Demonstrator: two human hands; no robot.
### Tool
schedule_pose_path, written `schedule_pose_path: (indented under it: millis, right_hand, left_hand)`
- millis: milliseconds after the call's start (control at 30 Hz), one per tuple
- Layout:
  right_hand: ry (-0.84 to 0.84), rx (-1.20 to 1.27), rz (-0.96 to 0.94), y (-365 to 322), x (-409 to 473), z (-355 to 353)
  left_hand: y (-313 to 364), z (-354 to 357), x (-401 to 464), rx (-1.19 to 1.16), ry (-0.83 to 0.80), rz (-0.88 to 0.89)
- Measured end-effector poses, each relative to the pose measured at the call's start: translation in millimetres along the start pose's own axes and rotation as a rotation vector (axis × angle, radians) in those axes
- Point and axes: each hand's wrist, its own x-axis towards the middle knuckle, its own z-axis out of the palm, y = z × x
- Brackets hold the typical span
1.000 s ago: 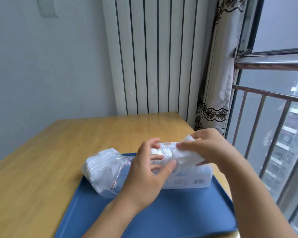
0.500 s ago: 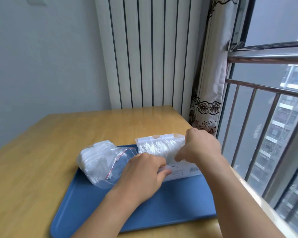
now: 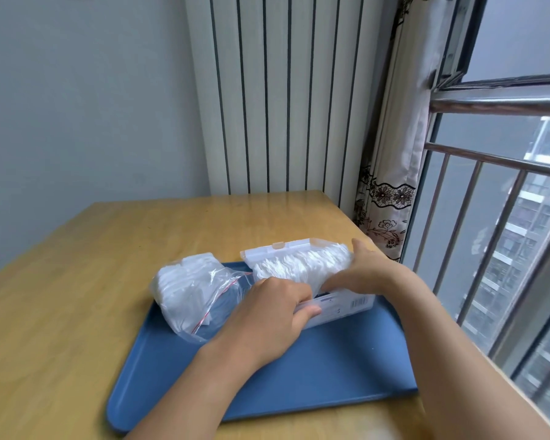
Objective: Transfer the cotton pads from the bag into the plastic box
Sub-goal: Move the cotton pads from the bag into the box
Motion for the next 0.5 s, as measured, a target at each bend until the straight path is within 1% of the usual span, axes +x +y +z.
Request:
schedule_pose_path:
  millis: [33, 67, 167, 200, 233, 267, 300, 333, 367, 400, 500]
  right_hand:
    - [0.015, 0.086, -0.040, -0.1, -0.8, -3.5]
    - [0.086, 0.198, -0.114, -0.1, -1.4, -7.2]
    - [0.427, 0.545, -0.378, -5.1, -8.8, -22.4]
    - [0.464, 0.589, -0.458, -9.5, -16.1, -25.6]
    - [0.420, 0.588, -0.529, -13.0, -20.7, -25.5]
    - [0.303, 0.555, -0.558, -15.4, -24.3, -22.4]
    - [0.167, 0.481, -0.557, -16.4, -25.7, -17.7]
    - [0.068, 0.401, -0.526, -17.7, -26.1, -13.4]
    - [0.012, 0.341, -0.496, -15.9, -23.7, -9.0]
    - [0.000, 0.322, -0.462, -14.8, -19.3, -6.4]
    - [0.036, 0.400, -0.401, -8.7, -8.5, -6.7]
  left_hand:
    - [-0.3, 0.1, 0.0, 0.001, -0.001, -0.002]
    - [-1.0, -0.1, -0.2, -0.003, 0.000, -0.008]
    - [-2.6, -0.2, -0.3, -0.016, 0.008, -0.026]
    - [-2.7, 0.0, -0.2, -0.014, 0.007, -0.031]
    - [-2.5, -0.3, 0.0, -0.013, 0.008, -0.033]
    - [-2.9, -0.2, 0.5, -0.016, 0.011, -0.035]
    - [-3.6, -0.4, 0.8, -0.023, 0.015, -0.038]
    - [-5.1, -0.5, 1.6, -0.036, 0.020, -0.041]
    - [-6.3, 0.2, 1.5, -0.050, 0.023, -0.041]
    - [-8.0, -0.1, 1.9, -0.059, 0.028, -0.036]
    - [-10.5, 0.4, 3.1, -0.042, 0.031, -0.015]
